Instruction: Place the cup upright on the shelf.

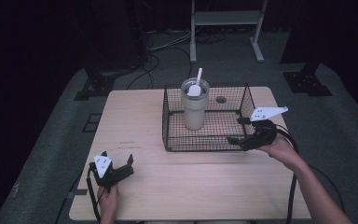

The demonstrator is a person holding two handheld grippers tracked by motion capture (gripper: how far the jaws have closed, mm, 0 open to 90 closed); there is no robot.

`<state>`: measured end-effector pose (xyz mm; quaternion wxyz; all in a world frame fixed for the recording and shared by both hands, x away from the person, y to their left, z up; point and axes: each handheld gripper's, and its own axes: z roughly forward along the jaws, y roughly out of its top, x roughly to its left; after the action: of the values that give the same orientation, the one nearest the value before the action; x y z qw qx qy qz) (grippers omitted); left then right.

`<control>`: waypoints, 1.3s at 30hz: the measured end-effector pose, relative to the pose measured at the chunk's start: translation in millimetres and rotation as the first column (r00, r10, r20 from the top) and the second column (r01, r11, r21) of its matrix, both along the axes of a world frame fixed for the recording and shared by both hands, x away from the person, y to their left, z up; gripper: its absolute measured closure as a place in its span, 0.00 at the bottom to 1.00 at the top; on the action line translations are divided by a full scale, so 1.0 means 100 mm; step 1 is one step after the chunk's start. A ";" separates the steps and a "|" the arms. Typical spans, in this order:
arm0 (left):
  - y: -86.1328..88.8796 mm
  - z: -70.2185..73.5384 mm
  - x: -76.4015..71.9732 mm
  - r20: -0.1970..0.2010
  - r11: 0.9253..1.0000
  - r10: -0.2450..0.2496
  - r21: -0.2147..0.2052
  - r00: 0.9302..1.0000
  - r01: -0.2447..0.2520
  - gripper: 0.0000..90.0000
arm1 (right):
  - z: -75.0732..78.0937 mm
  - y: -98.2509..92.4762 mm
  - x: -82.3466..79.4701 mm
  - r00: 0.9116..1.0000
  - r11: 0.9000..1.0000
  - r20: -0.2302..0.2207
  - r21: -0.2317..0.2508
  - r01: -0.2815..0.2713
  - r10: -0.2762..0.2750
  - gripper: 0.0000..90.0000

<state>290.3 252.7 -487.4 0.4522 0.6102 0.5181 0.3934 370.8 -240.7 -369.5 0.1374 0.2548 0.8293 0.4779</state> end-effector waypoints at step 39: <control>-0.01 0.00 0.00 -0.002 1.000 0.002 0.001 1.000 -0.002 0.00 | -0.58 -0.39 -0.48 0.999 0.998 -0.041 0.056 0.030 -0.028 0.10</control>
<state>290.1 251.9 -487.4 0.4512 0.6103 0.5188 0.3934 322.7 -279.7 -427.3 0.1202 0.2801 0.8142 0.4941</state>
